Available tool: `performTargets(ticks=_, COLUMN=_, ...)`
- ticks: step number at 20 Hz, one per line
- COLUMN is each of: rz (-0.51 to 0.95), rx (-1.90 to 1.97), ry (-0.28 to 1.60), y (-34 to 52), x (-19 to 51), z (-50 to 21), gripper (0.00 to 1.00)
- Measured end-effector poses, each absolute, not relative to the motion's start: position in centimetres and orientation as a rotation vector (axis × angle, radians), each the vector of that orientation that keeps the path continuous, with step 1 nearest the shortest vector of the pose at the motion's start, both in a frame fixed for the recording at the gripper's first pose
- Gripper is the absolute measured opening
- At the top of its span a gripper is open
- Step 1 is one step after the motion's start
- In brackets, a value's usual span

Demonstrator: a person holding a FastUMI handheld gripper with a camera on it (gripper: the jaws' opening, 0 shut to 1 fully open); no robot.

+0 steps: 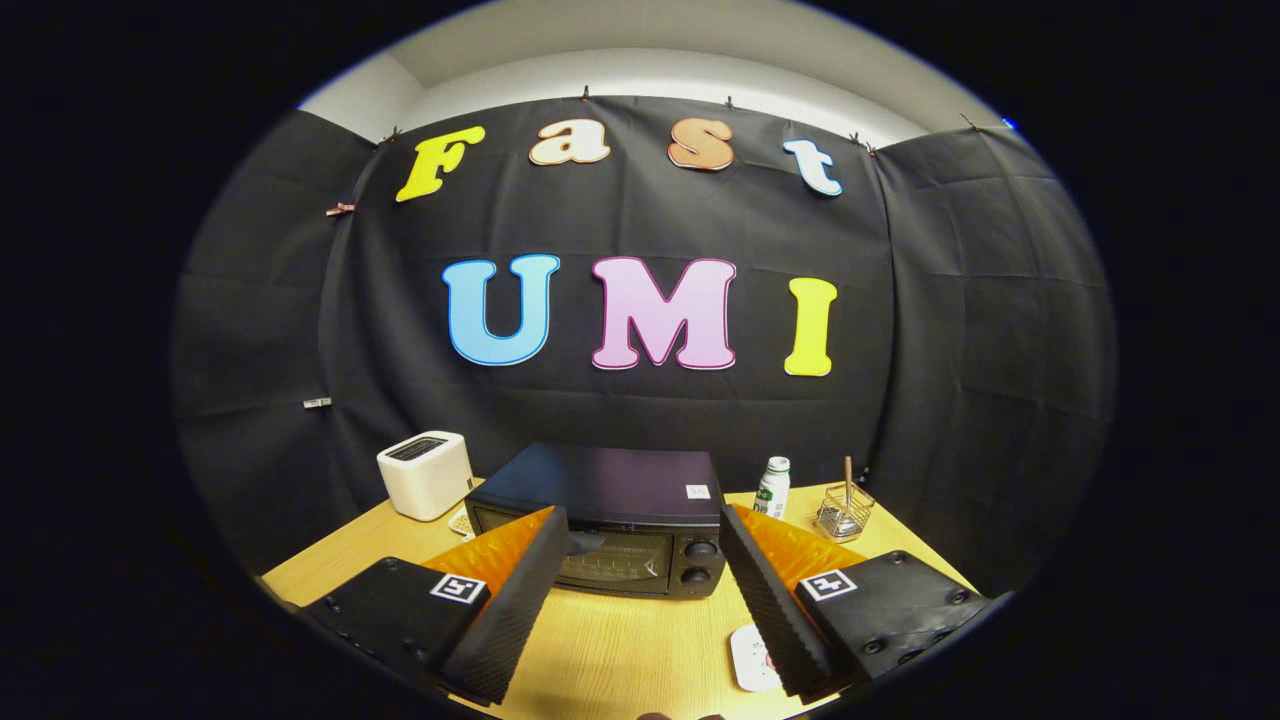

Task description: Open the toaster oven, put the food inside, and close the toaster oven door.

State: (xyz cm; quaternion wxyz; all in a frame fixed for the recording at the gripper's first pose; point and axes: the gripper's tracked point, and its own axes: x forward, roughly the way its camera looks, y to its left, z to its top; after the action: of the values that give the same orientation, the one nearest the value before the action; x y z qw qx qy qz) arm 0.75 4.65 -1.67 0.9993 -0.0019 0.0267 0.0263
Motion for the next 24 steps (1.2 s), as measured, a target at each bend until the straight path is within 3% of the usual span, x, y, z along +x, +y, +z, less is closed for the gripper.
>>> performTargets(ticks=12, rz=0.066, rx=0.034, ry=0.109, y=10.2, x=8.7, z=-3.9, gripper=0.98)
performTargets(ticks=24, rz=0.027, rx=0.068, ry=0.276, y=13.7, x=16.4, z=-14.0, gripper=0.98)
